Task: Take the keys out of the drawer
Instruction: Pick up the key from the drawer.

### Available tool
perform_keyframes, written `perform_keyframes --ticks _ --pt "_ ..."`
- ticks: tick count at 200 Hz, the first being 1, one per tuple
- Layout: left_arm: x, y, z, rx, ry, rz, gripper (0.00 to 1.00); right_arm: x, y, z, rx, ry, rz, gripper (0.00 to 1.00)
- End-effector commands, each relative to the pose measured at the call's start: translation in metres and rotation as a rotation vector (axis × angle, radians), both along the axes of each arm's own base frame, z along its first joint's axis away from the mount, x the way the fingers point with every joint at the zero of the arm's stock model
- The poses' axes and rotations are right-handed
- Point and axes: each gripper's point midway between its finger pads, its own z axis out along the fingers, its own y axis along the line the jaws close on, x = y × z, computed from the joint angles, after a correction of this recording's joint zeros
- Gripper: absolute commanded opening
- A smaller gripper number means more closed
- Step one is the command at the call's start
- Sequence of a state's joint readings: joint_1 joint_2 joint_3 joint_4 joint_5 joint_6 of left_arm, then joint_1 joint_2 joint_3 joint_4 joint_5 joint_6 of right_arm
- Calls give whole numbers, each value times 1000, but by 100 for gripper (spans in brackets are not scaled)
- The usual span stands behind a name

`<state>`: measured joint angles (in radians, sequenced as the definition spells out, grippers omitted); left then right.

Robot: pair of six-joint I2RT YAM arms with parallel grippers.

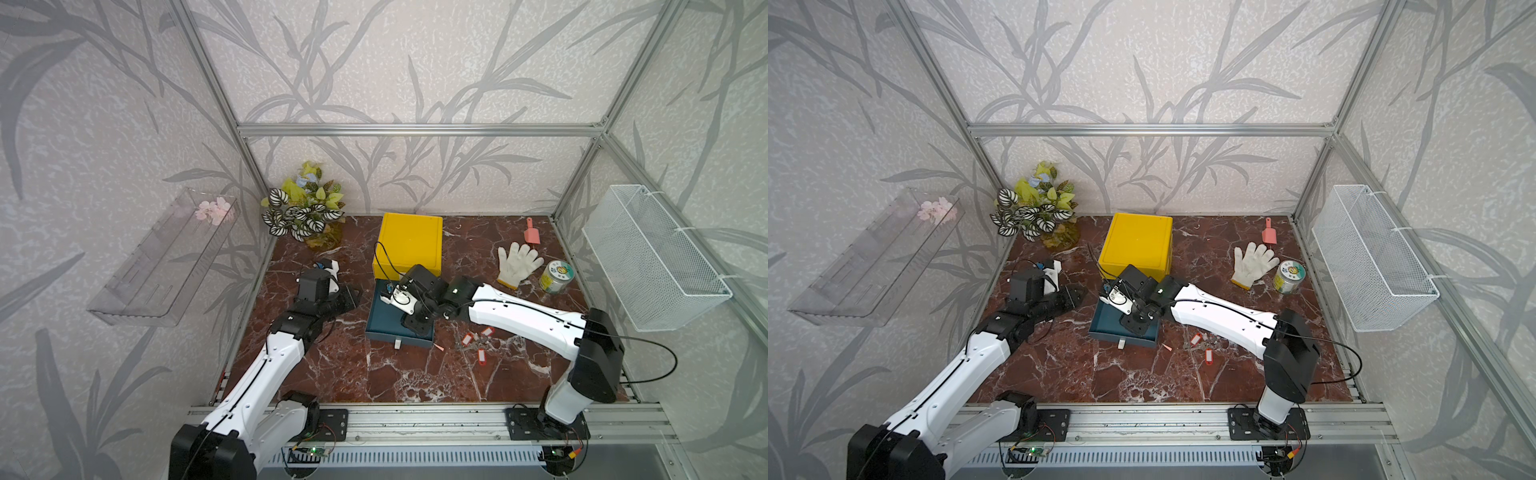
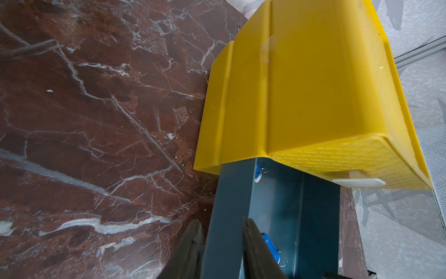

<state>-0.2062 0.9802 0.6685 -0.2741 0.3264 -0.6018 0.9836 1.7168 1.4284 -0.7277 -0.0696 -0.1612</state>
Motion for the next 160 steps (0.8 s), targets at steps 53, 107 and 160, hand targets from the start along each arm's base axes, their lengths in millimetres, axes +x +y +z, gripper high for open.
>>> perform_keyframes --ticks 53,107,160 --pt "-3 18 -19 50 80 84 32 -4 -12 -56 -209 56 141 42" --pt "10 20 -23 82 133 72 32 26 -13 -65 -282 -68 108 42" --pt "14 30 -22 82 140 104 32 59 -27 -58 -339 -253 23 37"
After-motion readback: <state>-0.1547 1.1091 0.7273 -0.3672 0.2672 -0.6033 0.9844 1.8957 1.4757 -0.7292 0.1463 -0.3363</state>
